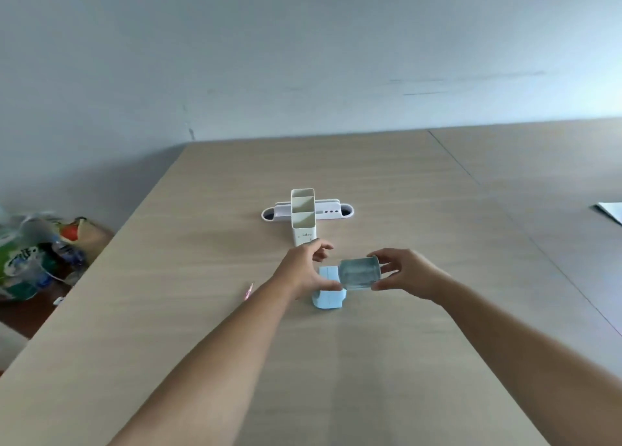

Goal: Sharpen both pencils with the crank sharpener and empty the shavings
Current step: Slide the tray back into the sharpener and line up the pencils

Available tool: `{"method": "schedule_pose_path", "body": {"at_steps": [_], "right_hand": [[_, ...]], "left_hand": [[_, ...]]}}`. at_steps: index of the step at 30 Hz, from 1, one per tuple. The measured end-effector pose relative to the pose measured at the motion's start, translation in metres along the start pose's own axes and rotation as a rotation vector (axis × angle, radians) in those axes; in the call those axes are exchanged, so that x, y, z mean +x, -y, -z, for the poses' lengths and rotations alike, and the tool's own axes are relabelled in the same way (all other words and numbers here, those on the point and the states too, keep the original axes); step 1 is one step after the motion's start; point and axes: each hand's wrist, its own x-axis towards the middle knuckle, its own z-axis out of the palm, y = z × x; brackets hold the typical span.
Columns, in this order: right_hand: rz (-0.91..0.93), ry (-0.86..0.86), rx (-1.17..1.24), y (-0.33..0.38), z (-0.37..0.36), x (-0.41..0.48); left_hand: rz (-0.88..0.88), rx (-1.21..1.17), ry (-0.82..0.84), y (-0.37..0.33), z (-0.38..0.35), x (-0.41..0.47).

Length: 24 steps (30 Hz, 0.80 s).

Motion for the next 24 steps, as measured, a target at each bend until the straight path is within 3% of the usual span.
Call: {"method": "schedule_pose_path", "body": {"at_steps": [9, 24], "right_hand": [[-0.18, -0.012, -0.139, -0.089, -0.008, 0.019], [-0.191, -0.028, -0.106, -0.088, -0.059, 0.062]], "left_hand": [[0.093, 0.325, 0.117, 0.035, -0.036, 0.033], [0.121, 0.176, 0.121, 0.056, -0.032, 0.056]]}}
